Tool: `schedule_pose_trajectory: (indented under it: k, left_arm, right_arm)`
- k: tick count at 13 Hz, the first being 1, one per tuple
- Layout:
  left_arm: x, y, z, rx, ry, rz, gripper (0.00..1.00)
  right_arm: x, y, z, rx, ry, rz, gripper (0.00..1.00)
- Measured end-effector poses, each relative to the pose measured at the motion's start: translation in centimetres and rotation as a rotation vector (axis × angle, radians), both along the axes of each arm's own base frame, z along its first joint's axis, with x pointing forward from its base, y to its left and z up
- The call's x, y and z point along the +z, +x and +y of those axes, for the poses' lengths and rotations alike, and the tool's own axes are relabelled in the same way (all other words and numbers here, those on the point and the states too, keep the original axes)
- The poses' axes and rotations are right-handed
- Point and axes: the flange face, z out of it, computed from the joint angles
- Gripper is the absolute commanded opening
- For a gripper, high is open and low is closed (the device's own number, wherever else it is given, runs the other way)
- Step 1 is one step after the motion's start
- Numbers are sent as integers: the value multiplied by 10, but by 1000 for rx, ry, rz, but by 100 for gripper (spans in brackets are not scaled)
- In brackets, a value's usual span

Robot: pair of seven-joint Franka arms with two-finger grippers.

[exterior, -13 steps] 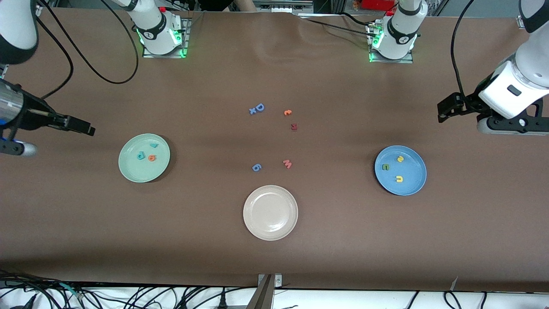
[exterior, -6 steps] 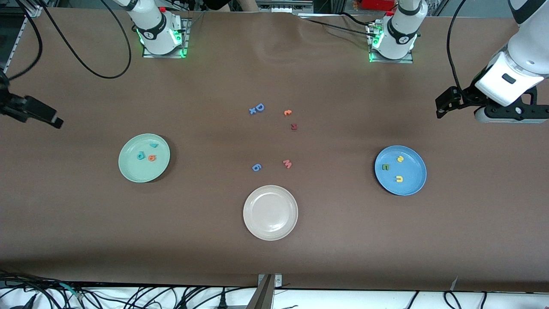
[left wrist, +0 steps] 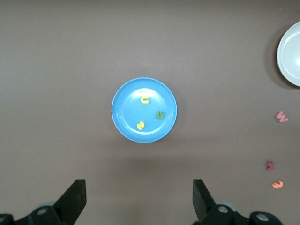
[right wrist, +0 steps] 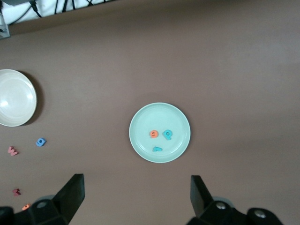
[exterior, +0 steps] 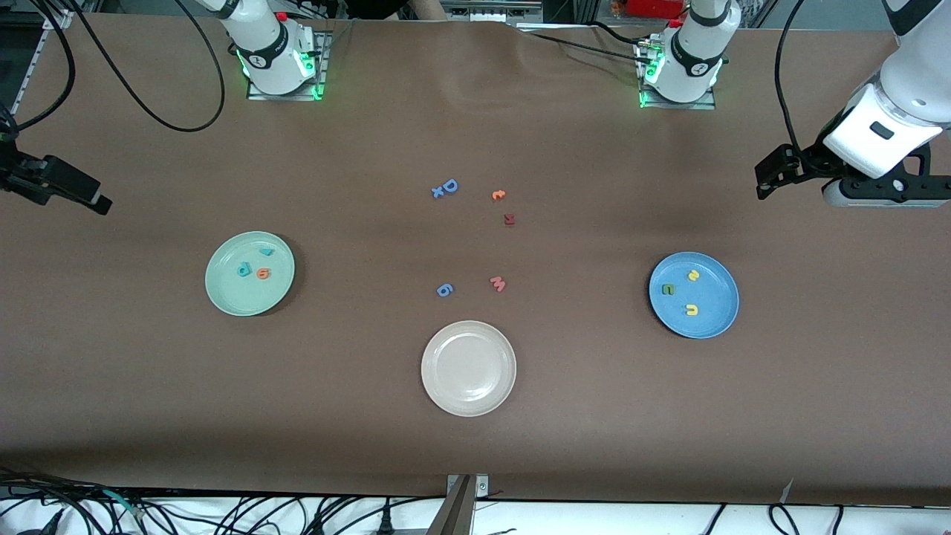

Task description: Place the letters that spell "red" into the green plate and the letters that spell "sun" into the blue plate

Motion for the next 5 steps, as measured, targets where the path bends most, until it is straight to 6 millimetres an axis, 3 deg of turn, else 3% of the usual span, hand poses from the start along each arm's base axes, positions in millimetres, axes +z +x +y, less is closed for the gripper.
schedule_pose_trajectory:
  k: [5]
  left_arm:
    - [1,-5,2,3,4,26,100]
  right_arm:
    - [-62,0,-15,-28,-2,119,100]
